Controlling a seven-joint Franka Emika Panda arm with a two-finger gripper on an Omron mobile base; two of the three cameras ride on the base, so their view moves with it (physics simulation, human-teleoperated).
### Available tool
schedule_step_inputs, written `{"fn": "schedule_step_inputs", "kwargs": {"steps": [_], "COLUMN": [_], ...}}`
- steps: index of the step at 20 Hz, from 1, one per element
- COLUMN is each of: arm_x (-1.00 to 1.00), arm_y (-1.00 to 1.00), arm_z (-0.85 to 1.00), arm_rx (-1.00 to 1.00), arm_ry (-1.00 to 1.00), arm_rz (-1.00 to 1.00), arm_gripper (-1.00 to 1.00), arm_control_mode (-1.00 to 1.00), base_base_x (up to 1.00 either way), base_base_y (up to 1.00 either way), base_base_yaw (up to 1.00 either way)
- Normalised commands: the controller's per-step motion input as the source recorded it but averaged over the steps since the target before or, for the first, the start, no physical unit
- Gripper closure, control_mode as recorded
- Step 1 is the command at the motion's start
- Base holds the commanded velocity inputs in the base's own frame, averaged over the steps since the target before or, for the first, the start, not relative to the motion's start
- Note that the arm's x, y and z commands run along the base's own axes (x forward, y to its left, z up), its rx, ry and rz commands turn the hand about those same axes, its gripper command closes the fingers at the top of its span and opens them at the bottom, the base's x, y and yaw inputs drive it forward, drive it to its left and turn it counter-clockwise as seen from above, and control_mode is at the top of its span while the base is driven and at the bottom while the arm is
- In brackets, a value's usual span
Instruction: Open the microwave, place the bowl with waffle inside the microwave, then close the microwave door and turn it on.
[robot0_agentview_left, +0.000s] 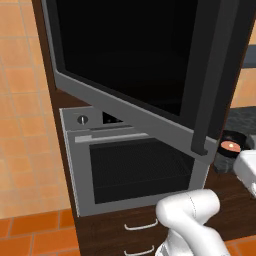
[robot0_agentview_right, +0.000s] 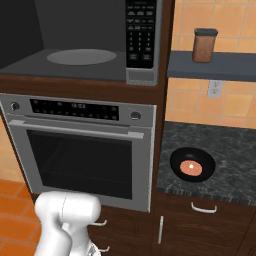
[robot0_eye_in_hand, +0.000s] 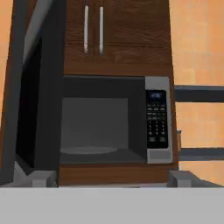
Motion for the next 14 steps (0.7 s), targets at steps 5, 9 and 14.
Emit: {"fn": "schedule_step_inputs", "kwargs": {"steps": [5,9,14], "arm_x": [0.09,0.43,0.97], "arm_y": [-0.13,0.00,0.01], "arm_z": [-0.23,-0.37,-0.27], "arm_rx": [0.06,0.02,0.09], "arm_ry": [0.07,0.15,0.21], "arm_rz": [0.87,0.95,0.75], "arm_gripper": [-1.00,-1.00,-1.00], "arm_control_mode": [-1.00,-1.00,-1.00], "base_base_x": [0.00,0.00,0.00], "base_base_y": [0.00,0.00,0.00], "base_base_yaw": [0.00,0.00,0.00]}}
